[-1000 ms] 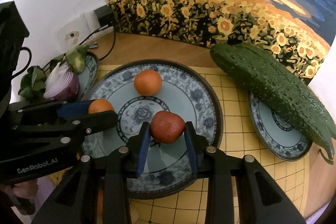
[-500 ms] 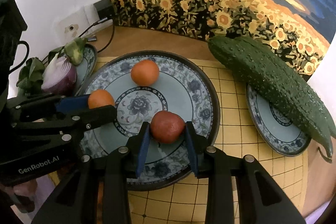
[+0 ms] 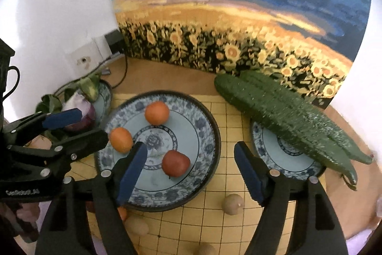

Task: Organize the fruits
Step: 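Withdraw both open tools from the plate back toward the fruit pile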

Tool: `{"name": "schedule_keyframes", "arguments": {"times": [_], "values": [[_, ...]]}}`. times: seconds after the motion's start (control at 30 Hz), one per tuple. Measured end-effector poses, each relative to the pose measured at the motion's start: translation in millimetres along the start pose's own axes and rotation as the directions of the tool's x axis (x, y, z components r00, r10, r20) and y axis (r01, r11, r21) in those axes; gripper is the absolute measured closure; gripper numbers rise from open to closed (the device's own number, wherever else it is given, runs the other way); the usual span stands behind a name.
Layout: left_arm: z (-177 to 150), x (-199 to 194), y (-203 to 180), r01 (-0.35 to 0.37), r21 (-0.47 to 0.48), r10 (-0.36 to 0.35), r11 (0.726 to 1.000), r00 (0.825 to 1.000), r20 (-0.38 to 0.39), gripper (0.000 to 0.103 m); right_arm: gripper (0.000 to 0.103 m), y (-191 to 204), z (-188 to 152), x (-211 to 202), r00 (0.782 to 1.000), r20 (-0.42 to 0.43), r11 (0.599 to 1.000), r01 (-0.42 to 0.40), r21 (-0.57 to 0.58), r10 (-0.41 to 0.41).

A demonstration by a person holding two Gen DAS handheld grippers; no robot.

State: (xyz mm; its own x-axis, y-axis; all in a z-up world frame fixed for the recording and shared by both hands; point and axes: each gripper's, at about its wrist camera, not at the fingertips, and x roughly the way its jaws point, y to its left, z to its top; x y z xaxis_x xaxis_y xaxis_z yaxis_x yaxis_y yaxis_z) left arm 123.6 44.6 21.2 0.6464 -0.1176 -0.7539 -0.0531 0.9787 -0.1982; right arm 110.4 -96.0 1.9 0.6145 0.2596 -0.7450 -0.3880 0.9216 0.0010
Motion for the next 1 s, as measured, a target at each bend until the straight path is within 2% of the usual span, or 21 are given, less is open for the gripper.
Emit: {"name": "schedule_keyframes", "arguments": {"times": [0.2,0.43,0.6,0.67,0.77,1.0], "values": [[-6,-25,-9,0.009,0.009,-0.009,1.0,1.0,0.027,0.0,0.021,3,-5,-29,0.998,0.06,1.0,-0.003,-0.004,0.003],[-27,-41,-19,0.008,0.015,-0.008,1.0,1.0,0.016,0.0,0.016,3,-20,-64,0.994,0.109,1.0,-0.003,-0.005,0.003],[-46,-55,-27,0.035,0.014,-0.035,0.999,0.999,0.006,0.0,0.015,-3,-41,-75,0.993,0.112,0.999,0.032,0.013,-0.033],[-52,-62,-29,0.038,0.014,-0.038,0.999,0.999,0.015,0.0,0.015,-13,-54,-75,0.994,0.098,0.998,0.042,0.047,-0.047],[-63,-63,-29,0.064,0.004,-0.064,0.998,0.998,-0.009,0.0,0.015,-24,-72,-71,0.996,0.06,0.994,0.061,0.096,-0.067],[-93,-50,-20,0.039,-0.012,-0.04,0.999,0.996,-0.081,0.005,0.015,-35,-106,-63,0.997,-0.006,0.987,0.083,0.137,-0.083]]}}
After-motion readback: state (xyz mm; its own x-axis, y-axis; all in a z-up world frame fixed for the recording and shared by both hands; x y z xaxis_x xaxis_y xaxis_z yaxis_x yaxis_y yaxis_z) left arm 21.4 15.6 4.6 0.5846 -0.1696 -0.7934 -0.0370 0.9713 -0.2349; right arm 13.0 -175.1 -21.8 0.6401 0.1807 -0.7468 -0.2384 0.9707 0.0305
